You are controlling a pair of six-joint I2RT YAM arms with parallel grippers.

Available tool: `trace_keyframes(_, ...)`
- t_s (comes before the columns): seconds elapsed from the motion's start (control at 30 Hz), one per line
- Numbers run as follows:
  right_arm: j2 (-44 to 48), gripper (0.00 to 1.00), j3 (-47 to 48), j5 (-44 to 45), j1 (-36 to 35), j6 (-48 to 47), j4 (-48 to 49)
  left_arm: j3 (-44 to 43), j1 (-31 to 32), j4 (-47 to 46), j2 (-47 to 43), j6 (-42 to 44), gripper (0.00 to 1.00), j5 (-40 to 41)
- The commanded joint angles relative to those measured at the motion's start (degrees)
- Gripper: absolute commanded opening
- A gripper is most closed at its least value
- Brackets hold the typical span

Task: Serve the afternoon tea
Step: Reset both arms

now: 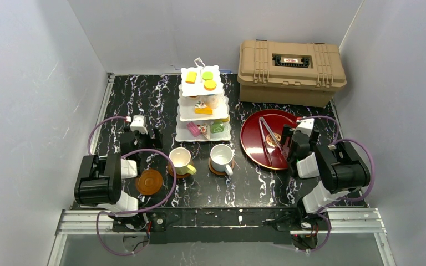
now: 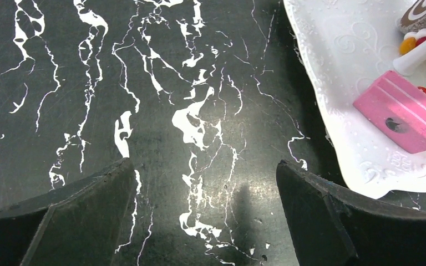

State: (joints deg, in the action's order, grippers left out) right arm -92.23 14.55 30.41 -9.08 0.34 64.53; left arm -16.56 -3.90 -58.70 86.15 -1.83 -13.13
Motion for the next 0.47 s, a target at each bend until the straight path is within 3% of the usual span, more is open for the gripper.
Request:
trace_keyframes(0.0,0.1,0.98,0.5,-0.5,0.3,-0.8,3.6,-0.2,0.1,0.0,-1.0,1.1,0.98,1.7)
trace_keyframes(0.43,0.0,0.98,0.5,-0.5,0.3,-0.8,3.9,-0.6,0.6,1.0,-1.1,1.4,0.98,2.8)
